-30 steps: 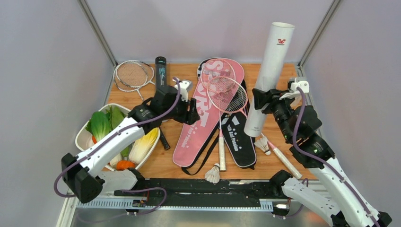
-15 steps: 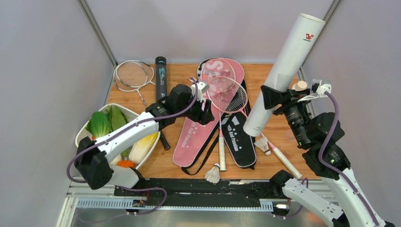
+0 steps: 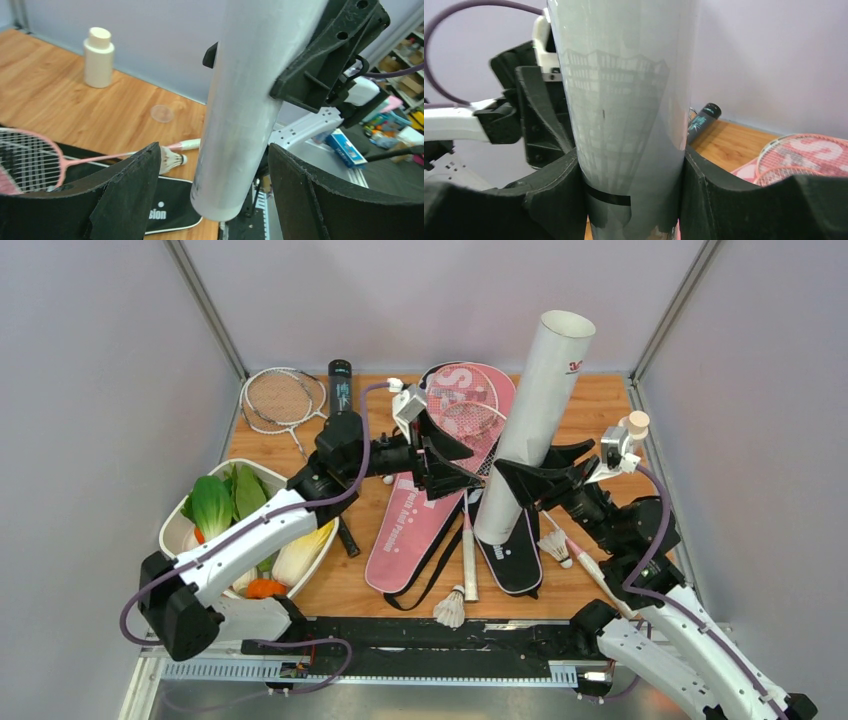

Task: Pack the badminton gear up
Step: Adjust the shuttle tube.

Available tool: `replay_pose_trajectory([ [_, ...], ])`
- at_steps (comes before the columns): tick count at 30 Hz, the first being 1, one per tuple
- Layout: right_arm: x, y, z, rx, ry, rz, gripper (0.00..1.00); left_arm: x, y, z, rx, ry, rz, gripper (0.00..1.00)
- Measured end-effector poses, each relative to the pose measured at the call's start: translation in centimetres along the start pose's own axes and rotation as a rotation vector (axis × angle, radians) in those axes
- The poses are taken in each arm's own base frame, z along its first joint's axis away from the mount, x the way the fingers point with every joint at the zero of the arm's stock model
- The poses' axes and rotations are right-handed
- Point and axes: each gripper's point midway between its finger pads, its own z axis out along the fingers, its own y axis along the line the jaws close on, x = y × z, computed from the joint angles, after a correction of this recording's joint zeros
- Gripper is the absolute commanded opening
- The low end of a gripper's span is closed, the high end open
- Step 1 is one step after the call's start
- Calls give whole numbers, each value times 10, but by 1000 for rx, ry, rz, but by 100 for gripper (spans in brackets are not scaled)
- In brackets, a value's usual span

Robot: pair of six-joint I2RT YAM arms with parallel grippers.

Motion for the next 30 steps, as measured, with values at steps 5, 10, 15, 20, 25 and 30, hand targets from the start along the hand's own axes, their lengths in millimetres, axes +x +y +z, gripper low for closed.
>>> replay_pose_trajectory([
  [5,-7,12,2,-82,-66,-20,15,22,-6,23,103,67,-63,85],
  [10,-21,23,4,-142,-140,-20,15,40,-27,35,202,122,-86,85],
  [15,-30,34,2,-198,-185,12,17,33,-44,39,270,89,-58,84],
  [20,-33,42,0,-235,-194,59,22,30,-56,42,322,67,-32,81],
  [25,-17,36,0,-220,-164,100,23,44,-56,50,357,95,-51,83],
  [30,-8,32,1,-210,-138,127,36,52,-56,53,390,111,-71,68],
])
